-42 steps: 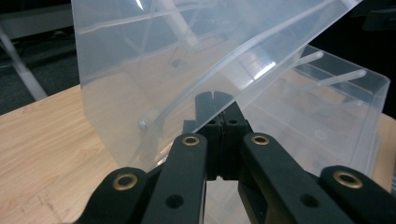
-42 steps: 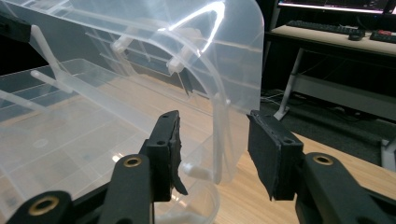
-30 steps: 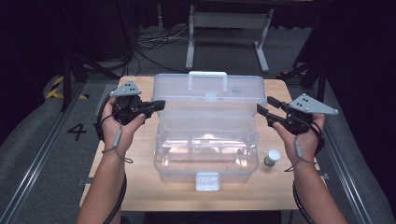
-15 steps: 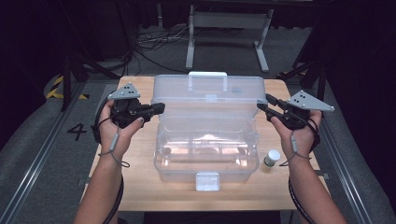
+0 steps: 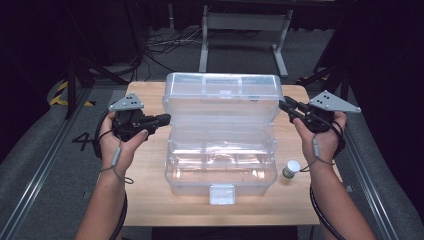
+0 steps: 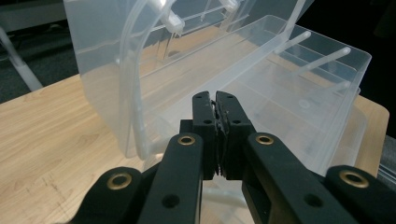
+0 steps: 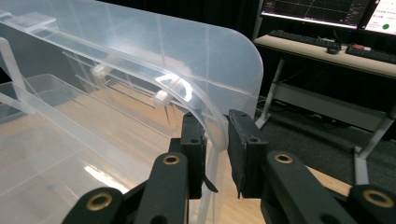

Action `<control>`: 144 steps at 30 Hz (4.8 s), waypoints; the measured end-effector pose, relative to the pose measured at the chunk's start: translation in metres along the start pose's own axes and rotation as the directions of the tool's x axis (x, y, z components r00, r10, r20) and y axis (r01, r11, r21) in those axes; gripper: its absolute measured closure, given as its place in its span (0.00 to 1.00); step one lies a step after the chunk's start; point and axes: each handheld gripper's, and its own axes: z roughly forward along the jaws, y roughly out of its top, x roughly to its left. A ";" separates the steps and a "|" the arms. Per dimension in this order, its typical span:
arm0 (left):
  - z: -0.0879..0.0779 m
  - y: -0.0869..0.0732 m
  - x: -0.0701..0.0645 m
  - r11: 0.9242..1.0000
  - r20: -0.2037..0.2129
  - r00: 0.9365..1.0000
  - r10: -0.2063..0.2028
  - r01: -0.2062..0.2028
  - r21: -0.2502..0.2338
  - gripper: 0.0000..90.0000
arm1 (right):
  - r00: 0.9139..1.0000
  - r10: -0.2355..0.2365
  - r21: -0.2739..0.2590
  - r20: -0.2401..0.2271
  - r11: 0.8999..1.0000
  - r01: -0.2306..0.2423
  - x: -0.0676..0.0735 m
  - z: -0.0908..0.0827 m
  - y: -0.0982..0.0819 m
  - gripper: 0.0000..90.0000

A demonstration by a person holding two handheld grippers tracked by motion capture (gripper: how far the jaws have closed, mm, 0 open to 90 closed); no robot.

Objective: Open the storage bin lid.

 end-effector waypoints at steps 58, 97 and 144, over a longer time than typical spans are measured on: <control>-0.048 -0.054 0.024 0.986 -0.156 0.976 -0.154 0.162 0.039 0.94 | 0.996 0.061 0.048 0.071 0.997 -0.065 -0.033 0.064 0.013 0.95; -0.063 -0.080 0.027 0.971 -0.202 0.956 -0.214 0.230 0.063 0.93 | 0.979 0.203 0.120 0.034 0.971 -0.206 -0.069 0.118 0.006 0.95; -0.055 -0.085 0.031 0.965 -0.182 0.958 -0.222 0.242 0.098 0.91 | 0.940 0.341 0.254 0.021 0.907 -0.335 -0.096 0.167 -0.016 0.94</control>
